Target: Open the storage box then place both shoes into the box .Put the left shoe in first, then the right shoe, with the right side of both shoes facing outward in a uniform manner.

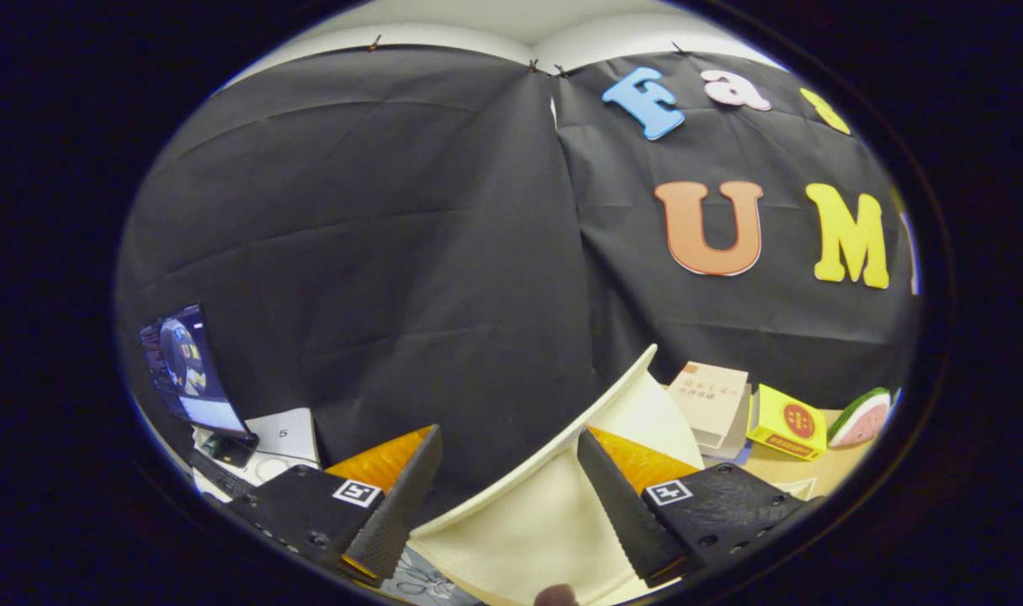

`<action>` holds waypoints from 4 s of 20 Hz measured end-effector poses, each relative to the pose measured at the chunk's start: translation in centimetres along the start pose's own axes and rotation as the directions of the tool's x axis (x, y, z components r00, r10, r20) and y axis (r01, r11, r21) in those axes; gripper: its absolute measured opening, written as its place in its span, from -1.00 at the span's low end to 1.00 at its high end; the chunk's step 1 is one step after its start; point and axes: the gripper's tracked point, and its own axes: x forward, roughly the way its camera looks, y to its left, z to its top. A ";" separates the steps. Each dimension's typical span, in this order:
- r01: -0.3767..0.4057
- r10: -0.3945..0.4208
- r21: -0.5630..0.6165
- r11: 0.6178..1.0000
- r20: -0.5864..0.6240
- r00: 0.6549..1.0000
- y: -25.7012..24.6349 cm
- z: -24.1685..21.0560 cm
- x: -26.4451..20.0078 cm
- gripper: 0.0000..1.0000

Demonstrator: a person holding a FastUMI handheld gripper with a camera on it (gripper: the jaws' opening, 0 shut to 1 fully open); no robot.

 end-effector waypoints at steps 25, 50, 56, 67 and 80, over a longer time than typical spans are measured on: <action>0.160 -0.154 -0.036 0.986 0.141 0.978 -7.1 2.8 -8.9 0.93; 0.622 -0.613 0.137 0.771 -0.106 0.783 -48.9 -22.5 -40.0 0.91; 0.593 -0.528 0.172 0.787 -0.310 0.791 -48.8 -29.4 -35.3 0.92; 0.650 -0.492 0.205 0.732 -0.500 0.712 -50.3 -34.8 -32.9 0.36; 0.682 -0.478 0.426 0.594 -0.495 0.726 -49.9 -34.9 -33.5 -1.00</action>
